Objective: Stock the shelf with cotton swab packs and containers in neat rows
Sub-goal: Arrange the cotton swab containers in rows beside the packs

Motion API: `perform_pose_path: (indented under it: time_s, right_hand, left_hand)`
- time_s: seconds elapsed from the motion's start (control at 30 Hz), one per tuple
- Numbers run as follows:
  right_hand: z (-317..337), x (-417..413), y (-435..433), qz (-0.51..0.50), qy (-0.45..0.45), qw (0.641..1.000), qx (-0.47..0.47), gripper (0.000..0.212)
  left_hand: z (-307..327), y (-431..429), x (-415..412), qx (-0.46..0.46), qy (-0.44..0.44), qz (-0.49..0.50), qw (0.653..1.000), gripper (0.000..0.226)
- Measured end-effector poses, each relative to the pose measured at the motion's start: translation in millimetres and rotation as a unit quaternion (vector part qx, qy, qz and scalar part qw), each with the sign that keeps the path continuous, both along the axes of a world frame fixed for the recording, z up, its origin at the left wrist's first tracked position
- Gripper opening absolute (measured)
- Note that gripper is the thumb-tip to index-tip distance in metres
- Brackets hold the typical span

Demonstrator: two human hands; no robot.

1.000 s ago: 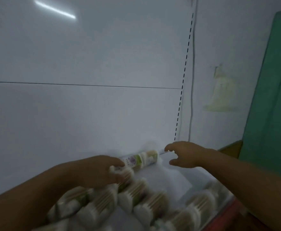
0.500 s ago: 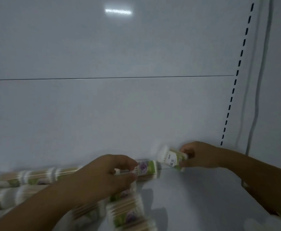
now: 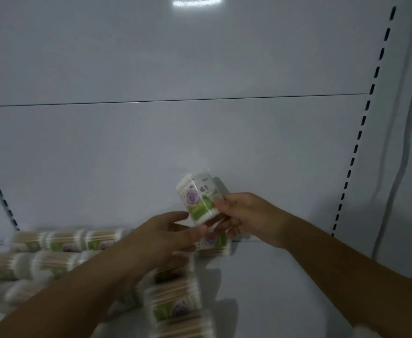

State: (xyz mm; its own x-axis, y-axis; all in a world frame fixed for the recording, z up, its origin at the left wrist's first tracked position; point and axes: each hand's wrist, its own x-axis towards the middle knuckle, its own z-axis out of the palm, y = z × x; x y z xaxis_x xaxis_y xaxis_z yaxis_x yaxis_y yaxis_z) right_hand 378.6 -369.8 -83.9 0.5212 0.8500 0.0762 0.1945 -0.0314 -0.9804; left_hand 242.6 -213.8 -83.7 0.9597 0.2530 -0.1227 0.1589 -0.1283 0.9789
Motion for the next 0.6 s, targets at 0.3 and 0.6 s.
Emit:
perform_pose_path:
  time_s: [0.3, 0.6]
  right_hand:
    - [-21.5, 8.5, 4.4, -0.155, -0.258, 0.949, -0.092, 0.045]
    - [-36.5, 15.8, -3.2, -0.152, -0.349, 0.907, -0.179, 0.024]
  left_hand:
    - [4.0, 15.1, -1.6, -0.167, -0.073, 0.053, 0.982, 0.065]
    - [1.7, 27.0, -16.5, -0.187, -0.046, 0.024, 0.981, 0.051]
